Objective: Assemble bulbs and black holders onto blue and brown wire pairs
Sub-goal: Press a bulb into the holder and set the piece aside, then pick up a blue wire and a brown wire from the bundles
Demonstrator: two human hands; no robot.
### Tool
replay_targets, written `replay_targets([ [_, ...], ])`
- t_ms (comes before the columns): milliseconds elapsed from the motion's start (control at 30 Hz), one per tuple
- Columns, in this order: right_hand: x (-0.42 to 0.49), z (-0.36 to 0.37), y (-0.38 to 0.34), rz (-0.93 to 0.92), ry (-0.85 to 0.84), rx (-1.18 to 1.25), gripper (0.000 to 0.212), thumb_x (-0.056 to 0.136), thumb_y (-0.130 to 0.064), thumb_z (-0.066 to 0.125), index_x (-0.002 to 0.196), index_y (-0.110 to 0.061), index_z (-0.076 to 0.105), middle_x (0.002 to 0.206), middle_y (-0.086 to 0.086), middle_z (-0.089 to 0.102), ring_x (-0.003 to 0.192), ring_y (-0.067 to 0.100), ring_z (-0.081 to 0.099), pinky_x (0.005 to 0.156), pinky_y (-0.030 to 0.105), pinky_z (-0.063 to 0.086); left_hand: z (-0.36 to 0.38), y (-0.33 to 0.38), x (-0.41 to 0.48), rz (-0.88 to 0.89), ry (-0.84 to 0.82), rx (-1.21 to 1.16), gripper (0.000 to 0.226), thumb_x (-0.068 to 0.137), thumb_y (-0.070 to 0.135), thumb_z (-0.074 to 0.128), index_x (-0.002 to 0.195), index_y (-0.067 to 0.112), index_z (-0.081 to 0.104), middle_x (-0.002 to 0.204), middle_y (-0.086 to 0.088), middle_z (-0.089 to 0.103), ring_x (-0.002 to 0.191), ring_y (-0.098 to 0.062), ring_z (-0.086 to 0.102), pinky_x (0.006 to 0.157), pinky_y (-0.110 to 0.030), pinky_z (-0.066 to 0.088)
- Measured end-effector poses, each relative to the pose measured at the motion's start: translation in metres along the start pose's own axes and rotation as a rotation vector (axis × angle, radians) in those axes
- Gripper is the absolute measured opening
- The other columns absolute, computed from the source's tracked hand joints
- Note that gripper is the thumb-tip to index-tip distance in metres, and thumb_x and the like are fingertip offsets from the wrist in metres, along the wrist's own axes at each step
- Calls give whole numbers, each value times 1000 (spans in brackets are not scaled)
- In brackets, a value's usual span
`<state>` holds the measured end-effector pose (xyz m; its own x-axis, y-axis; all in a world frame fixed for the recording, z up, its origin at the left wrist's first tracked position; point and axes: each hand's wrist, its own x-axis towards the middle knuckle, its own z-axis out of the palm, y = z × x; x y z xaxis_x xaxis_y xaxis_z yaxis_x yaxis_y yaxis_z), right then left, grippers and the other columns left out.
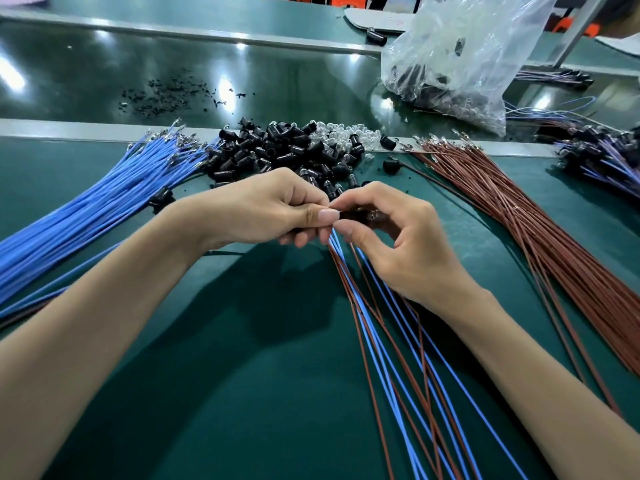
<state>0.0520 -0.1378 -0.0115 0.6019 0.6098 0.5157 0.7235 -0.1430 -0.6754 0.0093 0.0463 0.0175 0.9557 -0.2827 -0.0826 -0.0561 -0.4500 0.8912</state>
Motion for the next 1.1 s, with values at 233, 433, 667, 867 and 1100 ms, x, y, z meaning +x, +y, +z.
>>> replay_targets([
  [233, 4, -4, 3, 15, -24, -130, 8, 88, -6, 64, 95, -2, 67, 79, -9, 59, 74, 2, 55, 68, 4, 38, -6, -2, -2, 15, 4, 127, 31, 82, 38, 50, 60, 16, 57, 42, 6, 46, 38, -3, 34, 39, -11, 28],
  [433, 4, 1, 4, 111, 70, 47, 14, 89, -10, 59, 98, -19, 64, 85, -17, 63, 75, 2, 62, 74, 13, 46, -9, 6, -2, -17, -27, 167, 34, 82, 44, 50, 64, 19, 64, 55, 5, 58, 54, -4, 50, 57, -13, 39],
  [667, 7, -6, 7, 273, 349, 65, 9, 97, -30, 53, 104, -28, 59, 84, -7, 66, 73, 7, 65, 71, 30, 55, -4, 31, 3, -47, 296, -115, 34, 90, 29, 60, 61, 15, 69, 51, 1, 48, 41, -2, 39, 40, -8, 32],
  [867, 7, -21, 22, 424, 407, -289, 35, 88, 9, 50, 111, -13, 65, 114, 3, 54, 92, 6, 58, 84, 23, 51, 3, 24, 13, -233, 458, -525, 25, 91, 19, 61, 73, 4, 66, 54, 2, 59, 41, -2, 54, 45, -5, 45],
  [1100, 1, -45, 40, 715, 155, -858, 37, 96, -24, 52, 129, -9, 53, 136, 13, 40, 126, 33, 35, 101, 44, 33, 12, -13, 17, -313, 464, 24, 40, 89, 40, 63, 69, 7, 71, 60, -3, 70, 50, -10, 65, 66, -14, 51],
])
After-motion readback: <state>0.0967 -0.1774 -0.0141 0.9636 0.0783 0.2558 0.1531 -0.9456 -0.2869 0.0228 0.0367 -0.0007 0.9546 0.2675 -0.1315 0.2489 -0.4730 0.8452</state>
